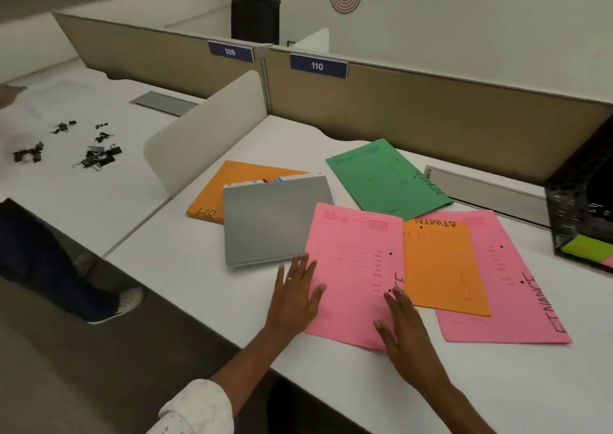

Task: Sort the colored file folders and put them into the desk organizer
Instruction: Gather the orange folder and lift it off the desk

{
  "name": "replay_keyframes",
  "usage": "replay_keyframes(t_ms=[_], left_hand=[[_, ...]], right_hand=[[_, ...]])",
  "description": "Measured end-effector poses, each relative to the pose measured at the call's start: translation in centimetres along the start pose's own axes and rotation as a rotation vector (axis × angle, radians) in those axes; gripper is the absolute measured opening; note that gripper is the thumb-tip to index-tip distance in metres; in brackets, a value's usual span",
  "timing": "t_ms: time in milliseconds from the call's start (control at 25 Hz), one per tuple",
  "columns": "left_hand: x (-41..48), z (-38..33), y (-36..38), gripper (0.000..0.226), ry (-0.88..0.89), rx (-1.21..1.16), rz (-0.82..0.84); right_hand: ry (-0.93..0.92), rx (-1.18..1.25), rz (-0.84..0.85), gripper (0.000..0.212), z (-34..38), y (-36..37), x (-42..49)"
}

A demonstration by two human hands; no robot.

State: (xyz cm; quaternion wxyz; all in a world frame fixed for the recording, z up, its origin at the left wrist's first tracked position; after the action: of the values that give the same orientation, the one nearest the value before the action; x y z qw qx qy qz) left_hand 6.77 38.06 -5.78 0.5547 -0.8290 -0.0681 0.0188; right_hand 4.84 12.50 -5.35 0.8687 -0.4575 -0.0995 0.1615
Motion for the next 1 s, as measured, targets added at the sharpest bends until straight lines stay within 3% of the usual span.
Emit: replay_keyframes(t_ms=[120,240,480,760,880,1000], left_hand=[[2.8,7.9,-4.1,0.058,-0.094,-0.108,-0.144],[5.6,15.8,-7.7,0.06,-0.249,-0.151,-0.212],[10.9,27.7,-9.8,0.076,-0.539,-0.184,-0.053],[15.4,32.8,-9.9,0.08,-0.534,-0.183,0.027],[16.1,32.8,-10.4,0.069,-0.497,-0.302,-0.114],[16.6,32.8,-11.9,0.058,-0.623,-0.558,-0.243]], right_hand=[[-0.066,-0.027,0.026,0.081,5.9,2.8,5.7],[-0.133,-0.031,0.092,0.064,12.5,5.9,10.7],[-0.31,-0.086,0.209,0.066,23.7,11.1,18.8],[-0.32,-0.234,0.359,0.069,26.4,14.9,25.0],[-0.281,-0.29,0.415,0.072,25.7,16.3,26.0],[-0.271,-0.299,0.408,0.073,25.2,17.0,26.1]])
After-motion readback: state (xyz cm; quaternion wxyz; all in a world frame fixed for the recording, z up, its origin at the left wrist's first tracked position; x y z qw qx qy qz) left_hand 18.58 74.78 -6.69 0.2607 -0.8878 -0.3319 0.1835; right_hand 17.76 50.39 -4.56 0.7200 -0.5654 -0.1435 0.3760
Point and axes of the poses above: each hand's wrist, its own x-axis towards the middle knuckle, its own y-axis out of the palm, z = x × y, the point moved 5 cm from there along x, towards the middle knuckle, and after that the axes turned 7 degrees about -y, right-handed, at the moved point
